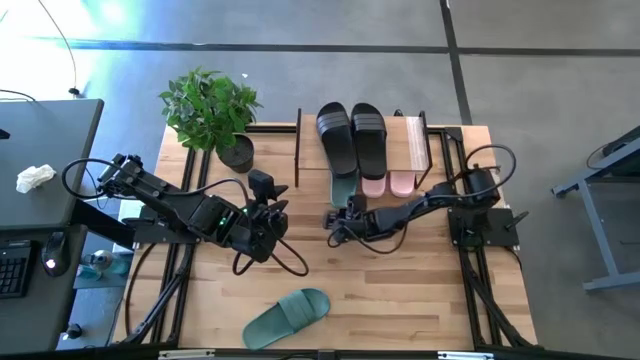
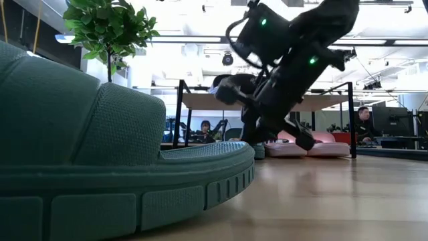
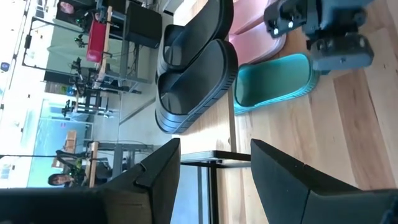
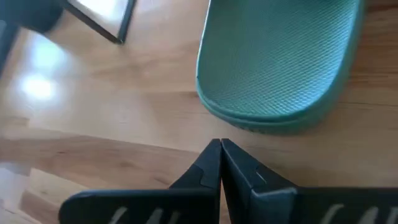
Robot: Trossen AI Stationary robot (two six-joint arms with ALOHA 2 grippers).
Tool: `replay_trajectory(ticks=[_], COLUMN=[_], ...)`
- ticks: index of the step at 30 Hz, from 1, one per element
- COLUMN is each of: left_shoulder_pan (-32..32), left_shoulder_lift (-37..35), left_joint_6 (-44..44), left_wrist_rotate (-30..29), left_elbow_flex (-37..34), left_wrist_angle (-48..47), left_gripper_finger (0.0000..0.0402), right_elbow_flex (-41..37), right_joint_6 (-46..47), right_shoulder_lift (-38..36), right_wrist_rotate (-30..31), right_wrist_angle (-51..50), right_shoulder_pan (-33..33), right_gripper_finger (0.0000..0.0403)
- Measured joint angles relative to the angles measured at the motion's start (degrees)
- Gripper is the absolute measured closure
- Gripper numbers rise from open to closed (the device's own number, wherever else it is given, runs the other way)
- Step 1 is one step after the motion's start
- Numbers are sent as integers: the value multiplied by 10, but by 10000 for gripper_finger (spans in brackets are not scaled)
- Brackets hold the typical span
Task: Pick and place slides into the shelf
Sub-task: Put the top green slipper under the shelf
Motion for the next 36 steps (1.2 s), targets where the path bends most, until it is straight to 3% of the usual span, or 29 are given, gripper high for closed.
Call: replay_trajectory(ticks=[28, 32, 36], left_shoulder_pan=[0, 0, 0], left_shoulder_lift=[0, 0, 0], left_joint_6=[1, 27, 89], left_wrist_rotate=[6, 63, 232], left_elbow_flex=[0, 0, 0], left_wrist_angle=[-2, -12, -32], left_gripper_finger=[222, 222, 222], right_elbow_flex=[4, 4, 4], right_joint_6=[-28, -31, -106], right_shoulder_lift=[0, -7, -45], right_wrist_rotate=[-11, -34, -80], right_wrist_angle=[-30, -12, 15], right_shoulder_pan=[-69, -45, -2], right_gripper_finger=[403, 403, 403])
